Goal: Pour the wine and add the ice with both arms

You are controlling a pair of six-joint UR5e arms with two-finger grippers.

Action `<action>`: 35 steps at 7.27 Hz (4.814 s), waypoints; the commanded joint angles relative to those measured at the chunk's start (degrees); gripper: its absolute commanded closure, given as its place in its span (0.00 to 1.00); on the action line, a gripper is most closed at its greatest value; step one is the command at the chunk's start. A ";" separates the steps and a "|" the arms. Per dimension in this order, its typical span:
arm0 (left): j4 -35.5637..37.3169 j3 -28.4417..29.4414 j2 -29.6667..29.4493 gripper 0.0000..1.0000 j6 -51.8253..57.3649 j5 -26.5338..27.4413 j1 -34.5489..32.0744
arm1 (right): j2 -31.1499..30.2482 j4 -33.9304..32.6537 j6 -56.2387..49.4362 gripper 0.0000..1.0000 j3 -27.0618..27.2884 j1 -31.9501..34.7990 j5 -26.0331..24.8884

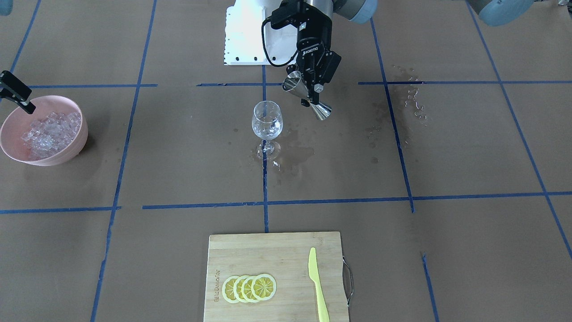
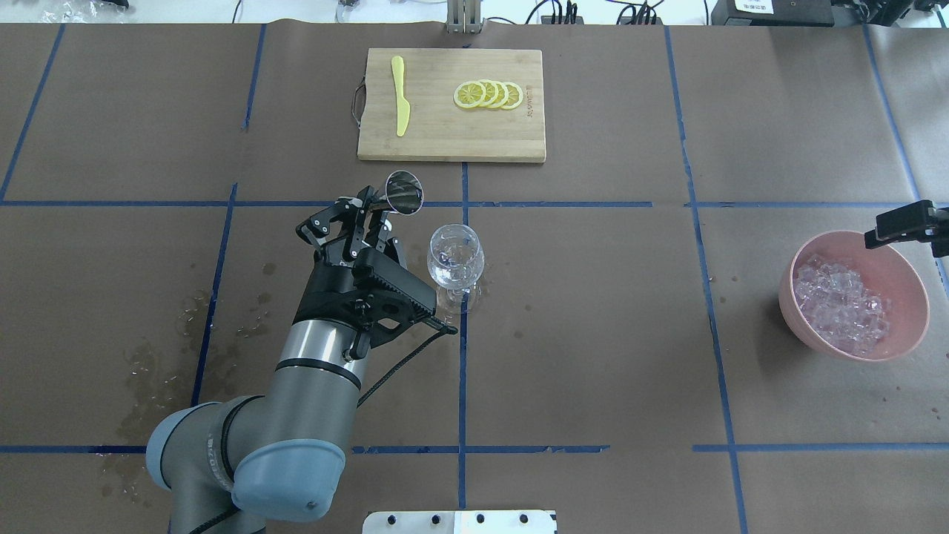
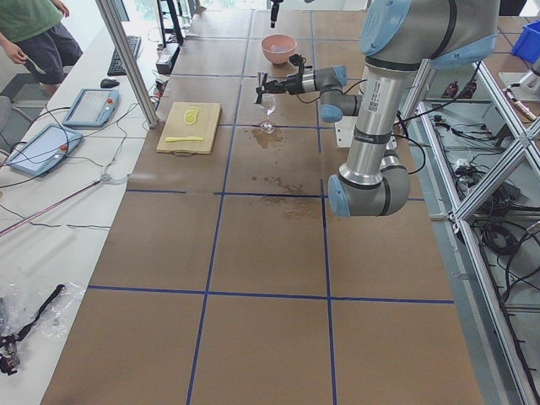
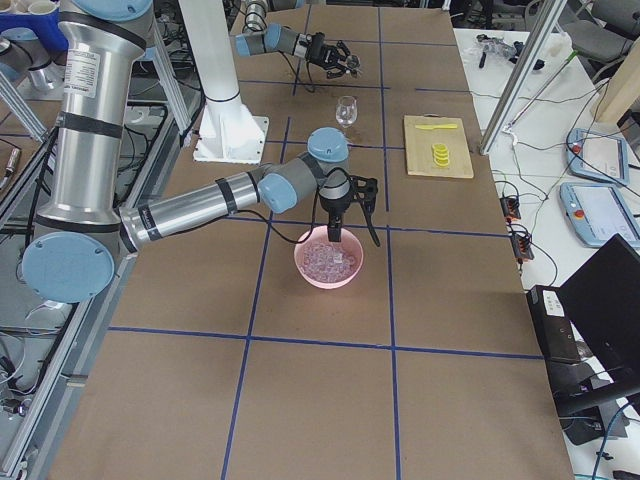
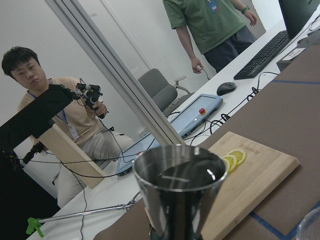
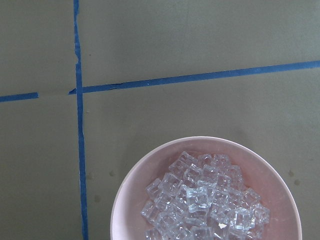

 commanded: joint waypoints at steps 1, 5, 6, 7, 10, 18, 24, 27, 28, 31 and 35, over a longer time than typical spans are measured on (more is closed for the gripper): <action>0.09 1.49 -0.44 1.00 2.26 2.10 1.82 | 0.13 0.01 0.30 0.00 0.05 -0.03 0.08; 0.09 2.72 -0.89 1.00 11.65 2.73 2.27 | 0.13 0.01 1.27 0.00 0.57 -0.03 0.17; 0.09 2.73 -0.89 1.00 13.58 2.73 2.27 | 0.13 0.01 1.27 0.00 0.57 -0.03 0.17; 0.09 2.81 -0.89 1.00 15.43 3.69 2.27 | 0.13 0.01 1.36 0.00 0.66 -0.03 0.17; 0.09 3.25 -1.50 1.00 23.08 5.10 2.62 | 0.04 0.01 1.44 0.00 1.28 -0.03 0.17; -0.17 4.83 -2.47 1.00 34.43 9.41 2.62 | -0.05 0.01 1.45 0.00 1.19 -0.03 0.35; -5.36 4.57 -0.98 1.00 30.74 9.41 2.27 | 0.39 0.01 1.45 0.00 1.19 -0.03 0.08; -24.03 4.83 11.20 1.00 30.74 9.32 2.18 | 0.48 0.01 1.36 0.00 1.28 -0.03 0.08; -27.21 4.83 14.20 1.00 30.74 9.32 2.18 | 0.48 0.01 1.36 0.00 1.28 -0.03 0.08; -37.59 4.92 21.59 1.00 30.65 9.32 2.09 | 0.48 0.01 1.36 0.00 1.37 -0.03 0.17; -45.44 5.80 22.40 1.00 4.19 2.05 2.26 | 0.48 0.01 1.36 0.00 1.37 -0.03 0.35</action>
